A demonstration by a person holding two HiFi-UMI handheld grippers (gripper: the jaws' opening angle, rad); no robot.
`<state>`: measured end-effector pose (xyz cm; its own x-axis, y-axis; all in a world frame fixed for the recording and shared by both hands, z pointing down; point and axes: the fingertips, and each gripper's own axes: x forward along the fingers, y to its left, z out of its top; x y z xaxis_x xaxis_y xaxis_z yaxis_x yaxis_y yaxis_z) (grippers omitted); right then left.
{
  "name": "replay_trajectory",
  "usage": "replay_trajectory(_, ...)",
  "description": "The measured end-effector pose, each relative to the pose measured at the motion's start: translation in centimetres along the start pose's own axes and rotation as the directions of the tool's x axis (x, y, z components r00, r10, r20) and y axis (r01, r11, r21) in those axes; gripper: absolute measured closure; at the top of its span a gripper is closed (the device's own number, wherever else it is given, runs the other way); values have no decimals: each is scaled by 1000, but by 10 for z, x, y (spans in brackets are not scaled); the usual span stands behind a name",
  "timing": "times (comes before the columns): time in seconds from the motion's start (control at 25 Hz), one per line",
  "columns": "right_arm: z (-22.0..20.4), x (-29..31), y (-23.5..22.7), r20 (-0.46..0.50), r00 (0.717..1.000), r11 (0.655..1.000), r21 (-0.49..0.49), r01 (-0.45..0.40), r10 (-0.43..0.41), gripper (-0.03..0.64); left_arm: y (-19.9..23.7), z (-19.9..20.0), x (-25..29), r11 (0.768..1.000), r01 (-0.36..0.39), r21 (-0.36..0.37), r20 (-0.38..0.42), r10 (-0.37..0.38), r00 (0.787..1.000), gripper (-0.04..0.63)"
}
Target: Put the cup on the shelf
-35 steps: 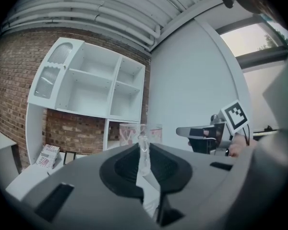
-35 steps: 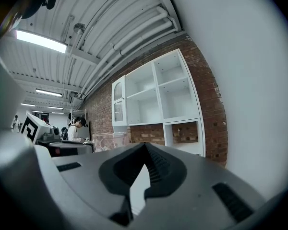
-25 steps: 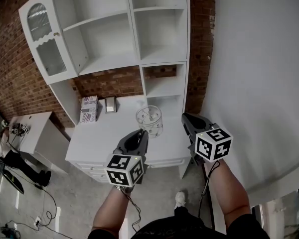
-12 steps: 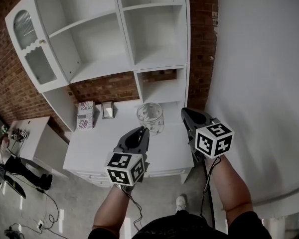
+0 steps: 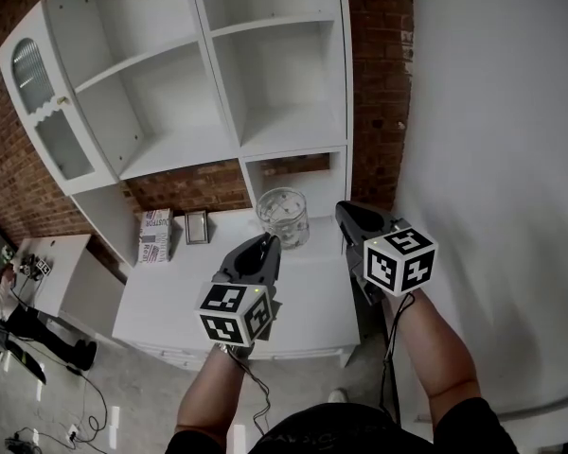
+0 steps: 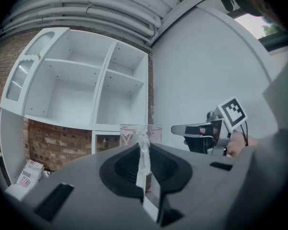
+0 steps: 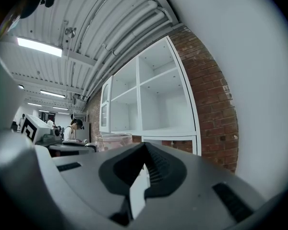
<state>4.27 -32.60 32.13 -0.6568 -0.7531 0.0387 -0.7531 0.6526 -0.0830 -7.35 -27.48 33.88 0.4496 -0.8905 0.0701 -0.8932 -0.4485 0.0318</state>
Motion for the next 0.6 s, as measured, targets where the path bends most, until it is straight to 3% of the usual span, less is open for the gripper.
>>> replay_trajectory(0.6,38,57,-52,11,994,993,-36,-111,112,617,17,49,80,998,-61,-10,64,61,996,560)
